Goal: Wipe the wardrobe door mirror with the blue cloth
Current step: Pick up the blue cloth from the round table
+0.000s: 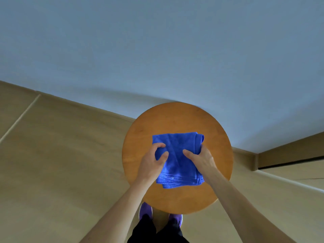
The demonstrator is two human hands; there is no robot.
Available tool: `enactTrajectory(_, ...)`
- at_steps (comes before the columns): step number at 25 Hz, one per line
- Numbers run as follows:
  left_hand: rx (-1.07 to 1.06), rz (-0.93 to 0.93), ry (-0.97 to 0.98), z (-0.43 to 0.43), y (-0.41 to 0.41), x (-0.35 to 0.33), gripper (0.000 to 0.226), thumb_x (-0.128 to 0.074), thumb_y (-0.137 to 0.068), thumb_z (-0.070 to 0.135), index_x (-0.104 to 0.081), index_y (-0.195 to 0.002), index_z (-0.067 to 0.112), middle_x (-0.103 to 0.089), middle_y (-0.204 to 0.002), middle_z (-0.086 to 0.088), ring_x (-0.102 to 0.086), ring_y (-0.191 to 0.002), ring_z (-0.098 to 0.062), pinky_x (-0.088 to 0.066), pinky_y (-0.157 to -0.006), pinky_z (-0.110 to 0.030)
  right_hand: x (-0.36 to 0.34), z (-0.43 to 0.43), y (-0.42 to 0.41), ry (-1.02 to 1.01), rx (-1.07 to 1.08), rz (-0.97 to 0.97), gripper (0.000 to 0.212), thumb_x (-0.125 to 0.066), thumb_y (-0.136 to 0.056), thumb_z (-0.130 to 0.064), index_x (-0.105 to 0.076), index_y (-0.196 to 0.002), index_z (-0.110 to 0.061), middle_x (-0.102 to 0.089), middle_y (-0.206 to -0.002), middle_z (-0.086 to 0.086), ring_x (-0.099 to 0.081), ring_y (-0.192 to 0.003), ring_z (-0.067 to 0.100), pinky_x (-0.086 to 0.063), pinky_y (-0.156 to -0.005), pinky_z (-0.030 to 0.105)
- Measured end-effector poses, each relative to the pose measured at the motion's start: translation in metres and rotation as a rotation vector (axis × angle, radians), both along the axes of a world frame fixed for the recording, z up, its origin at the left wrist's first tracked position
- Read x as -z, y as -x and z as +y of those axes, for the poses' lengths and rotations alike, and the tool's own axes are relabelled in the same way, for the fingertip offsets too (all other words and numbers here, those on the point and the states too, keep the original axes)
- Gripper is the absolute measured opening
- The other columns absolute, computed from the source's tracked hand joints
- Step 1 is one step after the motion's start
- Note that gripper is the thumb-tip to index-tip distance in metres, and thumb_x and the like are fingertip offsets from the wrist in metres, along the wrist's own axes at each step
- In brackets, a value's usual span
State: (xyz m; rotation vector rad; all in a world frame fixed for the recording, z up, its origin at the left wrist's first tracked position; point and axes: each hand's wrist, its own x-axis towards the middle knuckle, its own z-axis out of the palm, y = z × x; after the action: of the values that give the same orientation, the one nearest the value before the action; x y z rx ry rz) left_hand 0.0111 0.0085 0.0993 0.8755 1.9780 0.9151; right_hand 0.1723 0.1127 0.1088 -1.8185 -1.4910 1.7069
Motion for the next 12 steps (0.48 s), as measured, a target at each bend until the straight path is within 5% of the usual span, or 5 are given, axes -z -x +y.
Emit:
enactTrajectory(5,-0.179,0.039,-0.107,-0.018,0.012,-0.046,0.035,-0.068,-0.09,0.017,-0.056,-0.116,0.039,-0.058,-0.109,0.031,-0.054,-0.096,0.018,-0.042,-0.075,-0.002,-0.049,-0.006,0.027,-0.131,-0.153,0.042,0.034,-0.072,-0.087,-0.03,-0.056,-0.116,-0.03,-0.068,-0.103,-0.009,-0.067,-0.094,0.014,-0.056,-0.084,0.038)
enactTrajectory(9,-0.271,0.057,-0.128,-0.04,0.04,-0.075,0.038,-0.066,-0.09,0.019,-0.055,-0.119,0.041,-0.063,-0.109,0.02,-0.062,-0.095,-0.003,-0.051,-0.079,-0.022,-0.078,-0.009,0.059,-0.255,-0.295,0.037,0.034,-0.066,-0.091,-0.034,-0.049,-0.119,-0.026,-0.066,-0.099,-0.008,-0.064,-0.085,0.009,-0.049,-0.064,0.026)
enactTrajectory(12,-0.342,0.097,-0.165,-0.065,0.067,-0.094,0.037,-0.064,-0.091,0.018,-0.055,-0.118,0.041,-0.064,-0.106,0.02,-0.063,-0.092,-0.006,-0.051,-0.075,-0.025,-0.098,-0.016,0.09,-0.34,-0.433,0.013,0.036,-0.064,-0.092,-0.038,-0.044,-0.121,-0.028,-0.063,-0.098,-0.009,-0.061,-0.084,0.008,-0.044,-0.061,0.024)
